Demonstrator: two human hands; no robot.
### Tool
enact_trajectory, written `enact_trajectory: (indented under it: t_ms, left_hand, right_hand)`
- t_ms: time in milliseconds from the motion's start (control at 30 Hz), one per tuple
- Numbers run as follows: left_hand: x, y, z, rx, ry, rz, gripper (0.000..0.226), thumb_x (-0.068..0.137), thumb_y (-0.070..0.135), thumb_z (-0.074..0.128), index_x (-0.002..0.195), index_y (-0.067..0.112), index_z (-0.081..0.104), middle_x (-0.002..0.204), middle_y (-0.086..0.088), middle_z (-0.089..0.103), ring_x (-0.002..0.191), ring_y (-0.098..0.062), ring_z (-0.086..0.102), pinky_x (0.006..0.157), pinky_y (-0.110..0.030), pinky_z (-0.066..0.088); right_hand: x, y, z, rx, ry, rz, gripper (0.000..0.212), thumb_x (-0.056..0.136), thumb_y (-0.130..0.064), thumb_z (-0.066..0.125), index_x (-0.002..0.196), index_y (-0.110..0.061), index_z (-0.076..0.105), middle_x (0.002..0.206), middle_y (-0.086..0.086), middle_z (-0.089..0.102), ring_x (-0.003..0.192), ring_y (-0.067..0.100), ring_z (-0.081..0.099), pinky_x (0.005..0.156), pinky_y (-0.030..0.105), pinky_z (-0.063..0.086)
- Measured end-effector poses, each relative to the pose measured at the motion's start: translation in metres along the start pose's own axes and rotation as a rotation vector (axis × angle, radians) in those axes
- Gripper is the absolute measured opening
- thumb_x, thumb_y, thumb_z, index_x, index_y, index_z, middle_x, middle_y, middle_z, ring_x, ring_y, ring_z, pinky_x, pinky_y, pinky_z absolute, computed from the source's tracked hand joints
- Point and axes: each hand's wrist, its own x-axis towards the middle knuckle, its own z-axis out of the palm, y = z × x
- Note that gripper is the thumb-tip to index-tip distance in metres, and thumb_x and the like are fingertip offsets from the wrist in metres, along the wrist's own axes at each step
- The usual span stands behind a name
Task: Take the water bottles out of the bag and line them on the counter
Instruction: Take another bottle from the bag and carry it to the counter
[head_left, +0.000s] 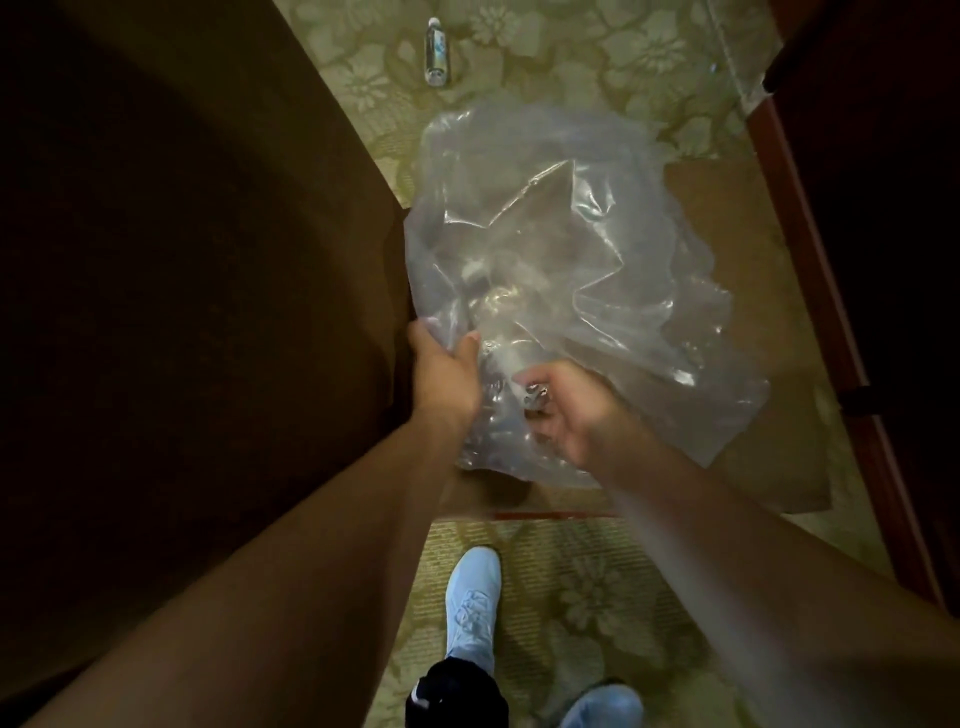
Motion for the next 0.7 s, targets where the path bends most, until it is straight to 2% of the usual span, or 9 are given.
enact_trajectory:
  t_ms: [100, 167, 233, 300, 467, 533, 600, 633, 700]
  left_hand:
    - [-0.012, -0.007, -0.003, 0.125, 0.053, 0.075, 0.04, 0.096, 0.027, 0.053, 0.124, 0.005, 0.035, 0.103, -0.015, 0.055, 0.1, -0.029, 0.058, 0.074, -0.029, 0.038]
    - [-0.023, -0.012, -0.005, 0.172, 0.104, 0.08, 0.043, 0.094, 0.032, 0.055, 0.125, 0.01, 0.036, 0.106, -0.017, 0.06, 0.101, -0.034, 0.059, 0.074, -0.033, 0.041]
    - [-0.032, -0.014, -0.007, 0.236, 0.168, 0.078, 0.046, 0.094, 0.035, 0.055, 0.129, 0.012, 0.036, 0.114, -0.017, 0.06, 0.104, -0.035, 0.059, 0.078, -0.035, 0.042]
    - [-0.043, -0.013, -0.007, 0.3, 0.221, 0.098, 0.045, 0.095, 0.033, 0.053, 0.13, 0.011, 0.036, 0.119, -0.016, 0.059, 0.108, -0.035, 0.058, 0.081, -0.035, 0.041]
    - [-0.068, -0.018, 0.009, 0.397, 0.285, 0.109, 0.047, 0.097, 0.03, 0.049, 0.133, 0.007, 0.031, 0.133, -0.017, 0.048, 0.119, -0.037, 0.05, 0.092, -0.04, 0.039]
    - [-0.076, -0.021, 0.014, 0.387, 0.28, 0.067, 0.056, 0.096, 0.031, 0.05, 0.14, 0.008, 0.024, 0.14, -0.017, 0.04, 0.125, -0.036, 0.045, 0.098, -0.041, 0.037]
    - [-0.086, -0.023, 0.014, 0.392, 0.275, 0.042, 0.073, 0.094, 0.032, 0.053, 0.148, 0.011, 0.01, 0.148, -0.013, 0.031, 0.134, -0.032, 0.036, 0.103, -0.04, 0.034]
    - [-0.093, -0.025, 0.013, 0.411, 0.273, 0.057, 0.079, 0.093, 0.031, 0.055, 0.151, 0.013, 0.004, 0.151, -0.011, 0.027, 0.137, -0.029, 0.031, 0.106, -0.039, 0.032]
    - [-0.109, -0.029, 0.009, 0.491, 0.286, 0.194, 0.081, 0.092, 0.025, 0.057, 0.152, 0.017, 0.003, 0.154, -0.009, 0.023, 0.141, -0.027, 0.024, 0.109, -0.04, 0.029]
  right_hand:
    - [-0.016, 0.006, -0.005, 0.033, -0.031, -0.044, 0.034, 0.084, -0.013, 0.062, 0.118, -0.011, 0.059, 0.109, 0.011, 0.066, 0.093, 0.031, 0.066, 0.07, 0.035, 0.052]
    - [-0.03, 0.011, -0.006, 0.038, -0.041, -0.046, 0.041, 0.086, -0.013, 0.061, 0.126, -0.011, 0.054, 0.113, 0.013, 0.065, 0.102, 0.03, 0.066, 0.08, 0.039, 0.055]
    - [-0.039, 0.016, -0.006, 0.07, -0.009, -0.058, 0.048, 0.084, -0.01, 0.063, 0.13, -0.012, 0.05, 0.1, 0.008, 0.065, 0.099, 0.026, 0.066, 0.075, 0.034, 0.056]
    - [-0.049, 0.023, -0.009, 0.115, 0.029, -0.082, 0.056, 0.079, -0.01, 0.066, 0.133, -0.013, 0.05, 0.103, 0.004, 0.062, 0.094, 0.02, 0.063, 0.064, 0.026, 0.055]
    - [-0.076, 0.043, -0.03, 0.184, 0.101, -0.125, 0.044, 0.075, -0.013, 0.07, 0.118, -0.011, 0.059, 0.1, -0.002, 0.057, 0.084, 0.008, 0.055, 0.061, 0.022, 0.055]
    - [-0.081, 0.05, -0.043, 0.149, 0.13, -0.175, 0.041, 0.072, -0.014, 0.071, 0.112, -0.014, 0.06, 0.103, 0.0, 0.059, 0.08, 0.007, 0.055, 0.065, 0.026, 0.057]
    - [-0.083, 0.058, -0.051, 0.087, 0.191, -0.225, 0.032, 0.066, -0.017, 0.073, 0.095, -0.02, 0.058, 0.09, -0.002, 0.06, 0.072, 0.008, 0.055, 0.076, 0.036, 0.059]
    - [-0.087, 0.06, -0.054, 0.035, 0.231, -0.256, 0.038, 0.058, -0.022, 0.074, 0.093, -0.021, 0.058, 0.087, -0.003, 0.062, 0.072, 0.01, 0.058, 0.08, 0.04, 0.059]
    - [-0.094, 0.065, -0.058, -0.096, 0.33, -0.321, 0.064, 0.038, -0.032, 0.071, 0.101, -0.021, 0.062, 0.092, 0.0, 0.069, 0.083, 0.019, 0.066, 0.081, 0.044, 0.059]
